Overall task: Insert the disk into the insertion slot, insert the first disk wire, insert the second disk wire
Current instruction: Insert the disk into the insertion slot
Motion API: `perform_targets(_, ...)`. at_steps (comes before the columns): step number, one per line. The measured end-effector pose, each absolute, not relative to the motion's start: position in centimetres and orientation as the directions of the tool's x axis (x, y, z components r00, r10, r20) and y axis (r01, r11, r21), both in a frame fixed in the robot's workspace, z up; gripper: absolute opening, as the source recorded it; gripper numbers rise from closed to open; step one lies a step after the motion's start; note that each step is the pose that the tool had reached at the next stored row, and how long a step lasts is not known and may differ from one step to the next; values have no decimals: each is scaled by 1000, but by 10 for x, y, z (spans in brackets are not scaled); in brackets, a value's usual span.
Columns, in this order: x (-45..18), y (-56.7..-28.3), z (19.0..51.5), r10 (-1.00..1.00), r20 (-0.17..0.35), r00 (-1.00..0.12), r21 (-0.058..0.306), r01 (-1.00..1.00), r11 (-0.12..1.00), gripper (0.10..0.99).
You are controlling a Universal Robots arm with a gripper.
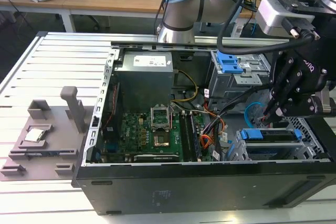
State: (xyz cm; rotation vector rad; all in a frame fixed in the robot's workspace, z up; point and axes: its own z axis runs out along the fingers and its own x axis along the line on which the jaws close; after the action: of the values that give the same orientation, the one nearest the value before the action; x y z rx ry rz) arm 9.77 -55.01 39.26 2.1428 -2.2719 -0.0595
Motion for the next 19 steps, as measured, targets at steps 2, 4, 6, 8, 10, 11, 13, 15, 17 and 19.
perform_targets(2,98,-550,393,-998,-13,-59,40,-998,58,118)
perform_targets(4,98,-550,393,-998,-13,-59,40,-998,58,106)
perform_targets(6,98,-550,393,-998,-13,-59,40,-998,58,106)
perform_targets(8,98,-550,393,-998,-13,-59,40,-998,58,106)
perform_targets(10,98,-550,393,-998,-12,-59,40,-998,58,106)
perform_targets(11,101,-550,393,-998,-13,-59,40,-998,58,106)
perform_targets(13,105,-550,393,-998,-13,-59,40,-998,58,106)
perform_targets(15,109,-550,392,-998,-13,-59,40,-997,58,106)
perform_targets(17,111,-550,390,-998,-12,-59,41,-997,58,106)
perform_targets(19,114,-550,389,-998,-12,-59,41,-997,58,106)
